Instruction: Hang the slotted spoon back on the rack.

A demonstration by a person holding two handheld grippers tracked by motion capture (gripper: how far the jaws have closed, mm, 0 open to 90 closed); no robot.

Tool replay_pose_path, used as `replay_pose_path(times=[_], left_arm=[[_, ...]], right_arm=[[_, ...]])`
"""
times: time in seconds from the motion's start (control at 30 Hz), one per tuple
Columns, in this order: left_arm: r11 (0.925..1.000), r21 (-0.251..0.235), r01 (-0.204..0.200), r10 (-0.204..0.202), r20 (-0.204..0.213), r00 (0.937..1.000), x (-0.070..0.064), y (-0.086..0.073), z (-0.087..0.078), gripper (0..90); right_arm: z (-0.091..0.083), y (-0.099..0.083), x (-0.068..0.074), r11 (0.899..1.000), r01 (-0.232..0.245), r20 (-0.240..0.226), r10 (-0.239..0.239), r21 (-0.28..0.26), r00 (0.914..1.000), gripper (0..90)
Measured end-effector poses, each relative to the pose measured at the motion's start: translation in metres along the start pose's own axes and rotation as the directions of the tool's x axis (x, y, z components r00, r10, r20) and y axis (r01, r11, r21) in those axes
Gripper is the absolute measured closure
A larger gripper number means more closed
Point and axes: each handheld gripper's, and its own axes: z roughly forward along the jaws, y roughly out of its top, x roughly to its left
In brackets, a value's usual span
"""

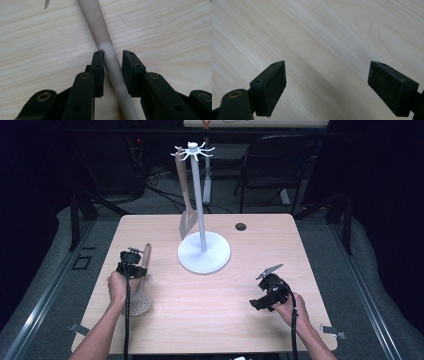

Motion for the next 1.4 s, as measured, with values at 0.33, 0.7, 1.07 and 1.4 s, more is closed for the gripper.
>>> replay_pose_path(times=[0.33,0.7,1.07,1.4], left_arm=[[0.9999,0.014,-0.003,0.003,-0.003,1.0,0.001,0.0,0.004,68.8],[0.9981,0.044,-0.044,0.041,0.055,0.9976,-0.001,-0.009,-0.007,73.7],[0.9978,0.047,-0.046,0.041,0.091,0.995,0.0,-0.014,-0.014,69.9],[0.9953,0.079,-0.057,0.052,0.062,0.9967,-0.003,0.003,-0.002,65.8]], right_arm=[[0.001,0.0,0.0,1.0,0.009,0.001,-0.009,0.009,1.0,14.6],[0.0,0.0,0.001,1.0,0.012,-0.007,-0.012,0.002,0.9999,14.6],[0.001,0.0,0.003,1.0,0.006,-0.01,-0.006,-0.006,0.9999,14.6],[0.001,0.0,0.002,1.0,0.019,-0.01,-0.019,0.013,0.9998,14.6]])
